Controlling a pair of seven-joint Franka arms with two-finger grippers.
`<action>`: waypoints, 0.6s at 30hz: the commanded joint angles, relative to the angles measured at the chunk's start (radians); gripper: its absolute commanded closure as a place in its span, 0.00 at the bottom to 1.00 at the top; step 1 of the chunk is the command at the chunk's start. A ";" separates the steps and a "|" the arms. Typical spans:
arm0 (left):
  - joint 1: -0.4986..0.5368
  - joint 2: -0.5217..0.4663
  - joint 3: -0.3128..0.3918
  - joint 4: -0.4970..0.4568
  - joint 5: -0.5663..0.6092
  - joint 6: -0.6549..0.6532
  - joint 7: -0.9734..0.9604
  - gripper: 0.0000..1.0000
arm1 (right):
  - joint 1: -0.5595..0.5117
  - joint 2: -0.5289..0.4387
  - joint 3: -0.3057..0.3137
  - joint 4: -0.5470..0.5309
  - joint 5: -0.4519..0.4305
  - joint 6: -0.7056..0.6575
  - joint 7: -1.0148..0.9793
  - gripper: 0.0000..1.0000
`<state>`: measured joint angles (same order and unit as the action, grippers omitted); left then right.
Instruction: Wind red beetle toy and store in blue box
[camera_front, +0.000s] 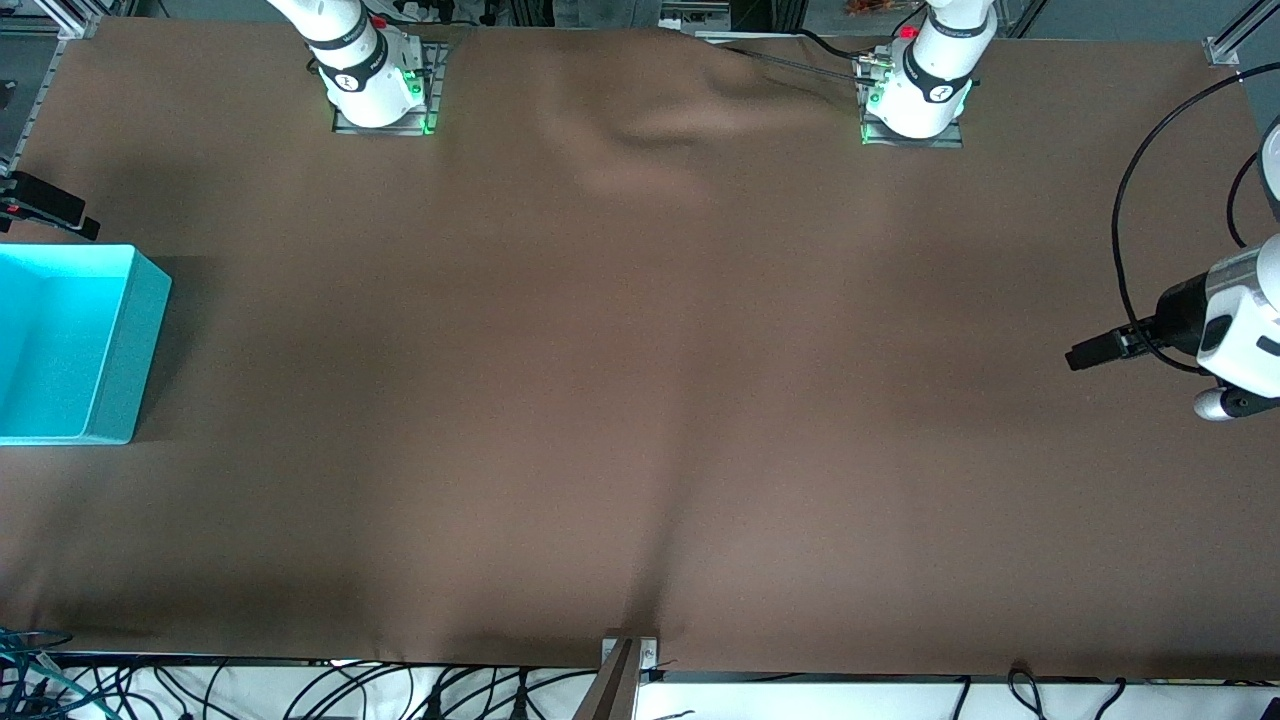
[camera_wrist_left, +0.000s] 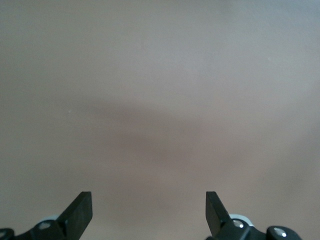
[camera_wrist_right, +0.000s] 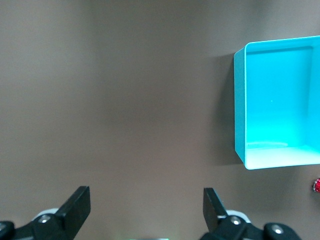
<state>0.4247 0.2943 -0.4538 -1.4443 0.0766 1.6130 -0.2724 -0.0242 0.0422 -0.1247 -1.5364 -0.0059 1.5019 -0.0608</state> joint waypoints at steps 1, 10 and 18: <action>0.000 -0.032 -0.022 0.079 -0.017 -0.078 0.128 0.00 | -0.005 0.011 0.002 0.019 0.000 -0.006 -0.014 0.00; 0.000 -0.076 -0.032 0.085 -0.023 -0.085 0.128 0.00 | -0.003 0.013 0.002 0.019 0.000 0.032 -0.011 0.00; 0.000 -0.081 -0.080 0.085 -0.061 -0.128 0.125 0.00 | 0.000 0.011 0.007 0.019 0.000 0.024 -0.024 0.00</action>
<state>0.4229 0.2200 -0.4963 -1.3632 0.0505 1.5083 -0.1674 -0.0228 0.0486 -0.1217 -1.5364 -0.0059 1.5345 -0.0608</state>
